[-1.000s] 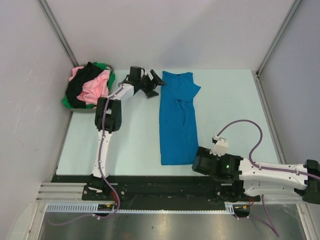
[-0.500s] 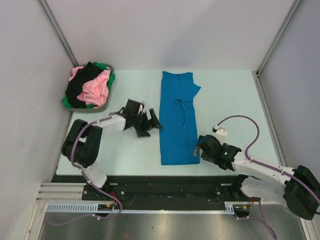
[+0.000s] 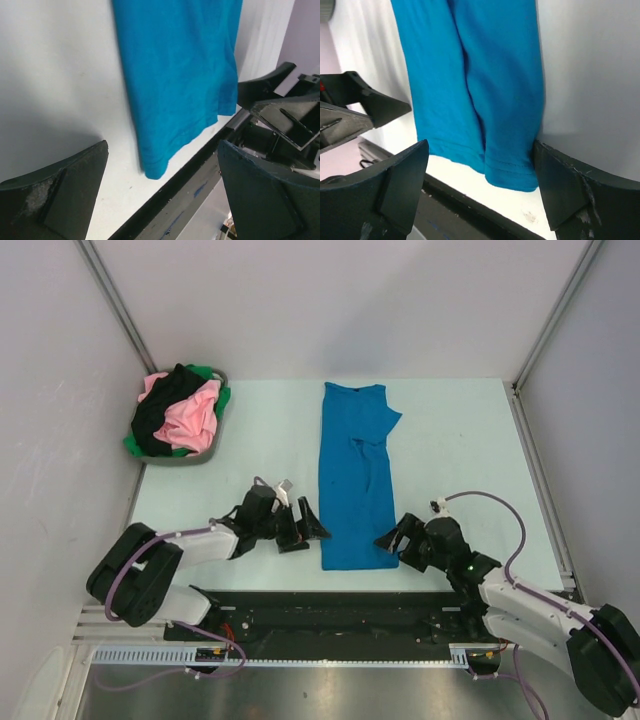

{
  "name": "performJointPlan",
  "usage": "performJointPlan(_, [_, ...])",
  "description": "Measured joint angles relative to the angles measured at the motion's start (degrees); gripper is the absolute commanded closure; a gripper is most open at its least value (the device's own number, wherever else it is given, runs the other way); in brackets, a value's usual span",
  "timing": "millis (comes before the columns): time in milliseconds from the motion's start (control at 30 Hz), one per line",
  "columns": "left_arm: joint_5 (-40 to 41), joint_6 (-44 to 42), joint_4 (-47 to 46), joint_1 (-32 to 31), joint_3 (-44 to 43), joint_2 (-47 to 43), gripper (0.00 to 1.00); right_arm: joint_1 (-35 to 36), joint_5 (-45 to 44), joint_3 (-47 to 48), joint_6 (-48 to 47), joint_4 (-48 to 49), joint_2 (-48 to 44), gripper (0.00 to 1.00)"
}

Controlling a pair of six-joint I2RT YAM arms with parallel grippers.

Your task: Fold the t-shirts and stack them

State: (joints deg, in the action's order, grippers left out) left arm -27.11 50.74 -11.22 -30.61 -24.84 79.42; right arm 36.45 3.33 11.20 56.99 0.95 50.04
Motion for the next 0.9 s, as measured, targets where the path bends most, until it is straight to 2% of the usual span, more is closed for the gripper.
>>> performJointPlan(67, [0.2, 1.2, -1.9, -1.9, 0.6, 0.3, 0.02, 0.2, 0.7, -1.7, 1.7, 1.8, -1.3, 0.13])
performJointPlan(167, [0.7, 3.1, -4.7, -4.4, 0.9, 1.7, 0.09, 0.2, 1.2, -3.5, 4.0, 1.6, -4.3, 0.16])
performJointPlan(267, [0.9, 5.0, -8.2, -6.2, 1.2, 3.8, 0.26, 0.4, 1.1, -4.3, 5.6, -1.8, -8.4, 0.18])
performJointPlan(500, [1.3, 8.0, -14.0, -8.2, 2.6, 7.7, 0.47, 0.7, 0.5, -4.8, 7.6, -10.8, -16.0, 0.27])
performJointPlan(600, [1.4, 9.2, -16.1, -8.7, 3.5, 8.9, 0.47, 0.7, 0.2, -5.0, 8.0, -11.6, -16.6, 0.26])
performJointPlan(700, [1.1, 9.9, -17.7, -9.1, 3.5, 9.7, 0.43, 0.7, 0.2, -5.1, 8.2, -10.9, -16.0, 0.26])
performJointPlan(833, [1.0, 10.5, -19.1, -9.5, 3.8, 9.8, 0.38, 0.7, 0.2, -4.9, 8.7, -5.7, -10.9, 0.27])
performJointPlan(900, [1.0, 10.7, -19.4, -9.6, 4.0, 9.6, 0.35, 0.7, 0.4, -4.7, 8.9, -2.5, -7.6, 0.35])
